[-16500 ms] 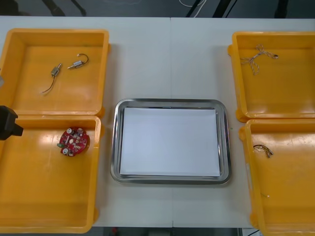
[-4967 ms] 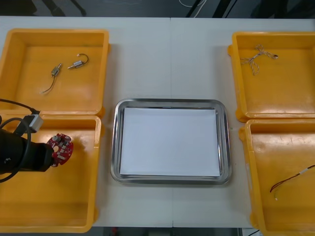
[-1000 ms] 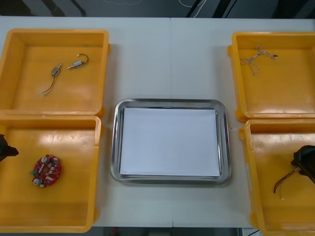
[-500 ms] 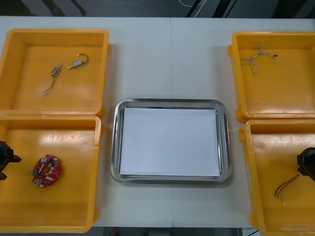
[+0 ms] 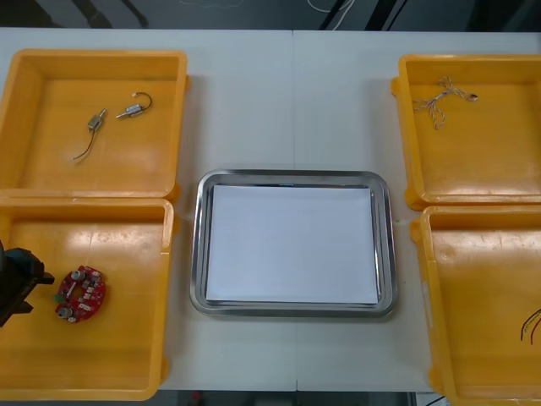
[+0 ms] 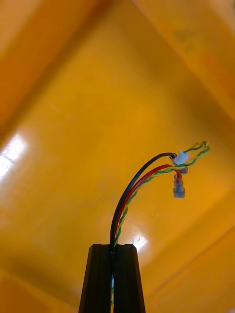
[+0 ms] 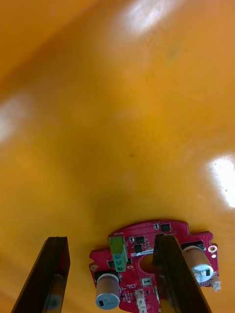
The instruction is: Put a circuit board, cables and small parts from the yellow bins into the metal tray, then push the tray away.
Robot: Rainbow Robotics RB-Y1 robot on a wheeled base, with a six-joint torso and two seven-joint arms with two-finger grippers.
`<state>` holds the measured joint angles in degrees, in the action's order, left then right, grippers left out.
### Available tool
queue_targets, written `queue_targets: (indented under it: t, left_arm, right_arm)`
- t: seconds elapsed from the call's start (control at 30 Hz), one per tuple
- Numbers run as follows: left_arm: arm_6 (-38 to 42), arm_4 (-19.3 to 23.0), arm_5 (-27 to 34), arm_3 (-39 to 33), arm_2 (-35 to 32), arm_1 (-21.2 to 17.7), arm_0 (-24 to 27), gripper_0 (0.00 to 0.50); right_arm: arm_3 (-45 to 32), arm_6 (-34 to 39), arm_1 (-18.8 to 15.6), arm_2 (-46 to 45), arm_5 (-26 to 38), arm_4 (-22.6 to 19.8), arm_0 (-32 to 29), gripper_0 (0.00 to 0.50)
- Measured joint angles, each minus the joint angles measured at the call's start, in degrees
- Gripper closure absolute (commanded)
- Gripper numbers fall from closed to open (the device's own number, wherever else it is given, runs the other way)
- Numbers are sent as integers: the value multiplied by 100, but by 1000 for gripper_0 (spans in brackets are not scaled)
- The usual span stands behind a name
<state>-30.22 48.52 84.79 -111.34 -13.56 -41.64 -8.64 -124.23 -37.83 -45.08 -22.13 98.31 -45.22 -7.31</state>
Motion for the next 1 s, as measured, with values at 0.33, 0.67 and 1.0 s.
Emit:
queue_targets:
  t: [0.33,0.67,1.0]
  left_arm:
    - [0,-85,-89,20,346,2,6,0]
    - [0,-149,-171,113,465,6,8,0]
    - [0,-150,-174,126,465,8,29,500]
  right_arm:
    - [-246,-145,-1379,-163,3,-1596,0,500]
    - [-731,-1872,-1553,-480,5,-1870,0,500]
    - [-1516,-2334,-1781,-91,-256,-2104,159,500]
